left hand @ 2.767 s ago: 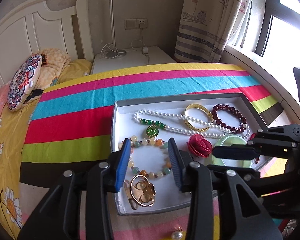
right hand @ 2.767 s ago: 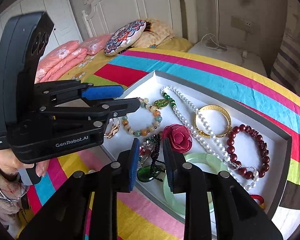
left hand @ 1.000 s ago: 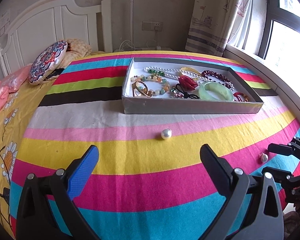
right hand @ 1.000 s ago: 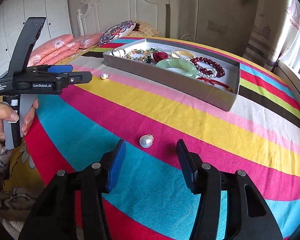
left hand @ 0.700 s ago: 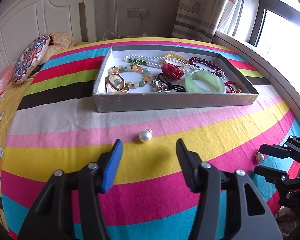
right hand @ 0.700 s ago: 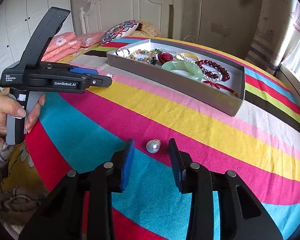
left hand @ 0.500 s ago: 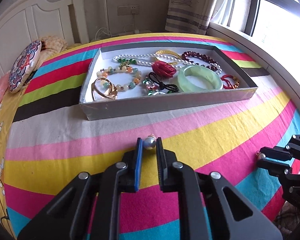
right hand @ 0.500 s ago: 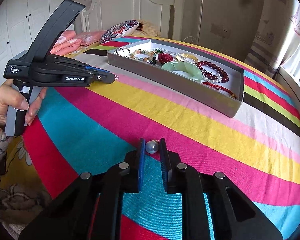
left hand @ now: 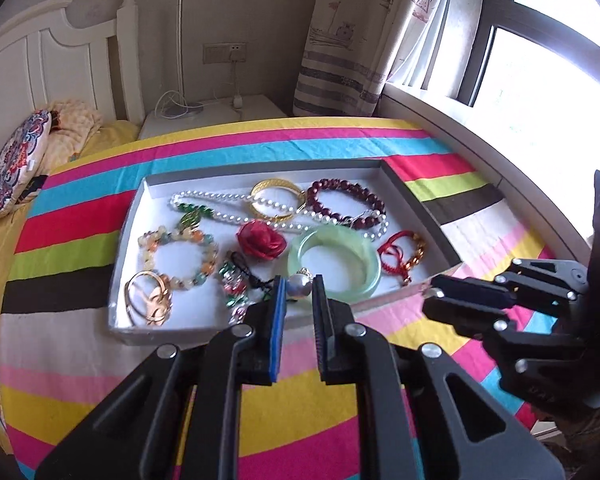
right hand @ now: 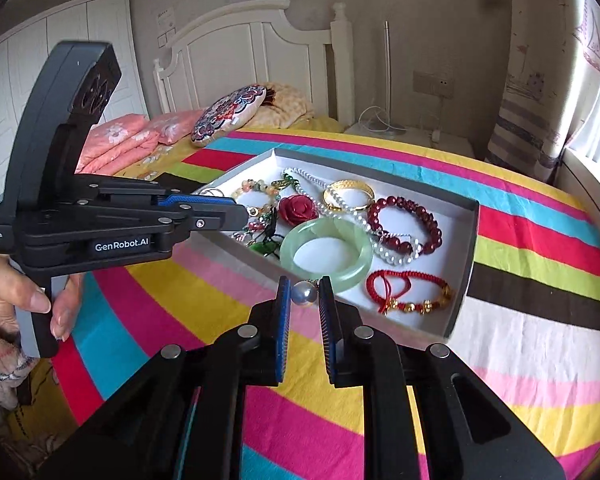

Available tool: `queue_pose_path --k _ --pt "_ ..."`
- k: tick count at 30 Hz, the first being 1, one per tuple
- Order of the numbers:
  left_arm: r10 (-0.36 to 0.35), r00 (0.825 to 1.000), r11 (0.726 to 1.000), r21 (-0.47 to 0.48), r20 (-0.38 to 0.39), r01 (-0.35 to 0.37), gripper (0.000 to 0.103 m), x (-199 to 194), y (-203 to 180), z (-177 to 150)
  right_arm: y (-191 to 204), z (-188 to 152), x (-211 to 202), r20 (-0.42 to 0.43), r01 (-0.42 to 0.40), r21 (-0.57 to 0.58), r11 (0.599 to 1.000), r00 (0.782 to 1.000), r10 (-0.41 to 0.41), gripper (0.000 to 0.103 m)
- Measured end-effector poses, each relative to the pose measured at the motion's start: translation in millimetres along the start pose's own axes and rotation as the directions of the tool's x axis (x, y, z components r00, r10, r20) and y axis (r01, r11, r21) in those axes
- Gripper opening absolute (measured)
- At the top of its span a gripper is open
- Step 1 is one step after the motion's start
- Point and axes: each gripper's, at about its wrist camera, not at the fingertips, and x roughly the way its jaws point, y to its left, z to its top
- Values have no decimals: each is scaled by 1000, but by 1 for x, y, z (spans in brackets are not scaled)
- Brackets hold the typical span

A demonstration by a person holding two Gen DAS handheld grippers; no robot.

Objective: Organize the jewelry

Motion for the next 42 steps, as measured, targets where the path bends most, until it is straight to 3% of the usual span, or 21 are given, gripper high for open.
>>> queue_pose_path --k 8,20,23,25,26,28,30,31,33,34,38,40,42 --pt "-34 998 999 -22 -56 33 13 37 -9 32 -6 18 37 -43 29 -34 999 999 -31 17" --pt "-16 996 1000 -24 -91 14 15 51 -10 32 -14 23 55 -75 6 1 1000 997 -6 17" --pt "8 998 1000 -24 -59 -9 39 42 -7 31 -20 22 50 -62 3 31 1000 998 -1 20" --pt "31 999 999 -17 -6 -31 61 29 -7 29 -22 21 42 -45 1 52 999 999 2 20" --pt "57 998 998 -13 28 -56 64 20 -7 28 -23 20 37 -33 4 60 998 999 -2 20" --pt "113 986 994 -22 120 -111 80 -2 -5 23 -25 19 21 -1 17 88 996 1000 -17 20" --pt "130 967 991 -55 218 -121 90 -27 -2 15 -28 17 1 51 21 126 992 998 -28 26" --pt "132 958 990 -76 253 -117 92 -39 1 9 -28 16 -10 77 30 135 990 996 -41 38" --pt "152 938 984 -132 311 -116 98 -60 8 -1 -24 13 -31 135 75 136 988 987 -93 72" --pt "178 923 979 -156 342 -131 101 -69 10 -7 -20 10 -40 166 97 133 986 979 -119 76" --pt "290 862 956 -165 416 -242 101 -84 8 -32 -3 0 -49 182 158 114 981 967 -177 85" --pt "325 853 946 -139 409 -294 101 -83 5 -42 4 -5 -43 149 186 117 976 968 -202 86" --pt "326 859 945 -108 394 -309 101 -79 0 -49 13 -11 -37 118 206 106 973 969 -218 86"
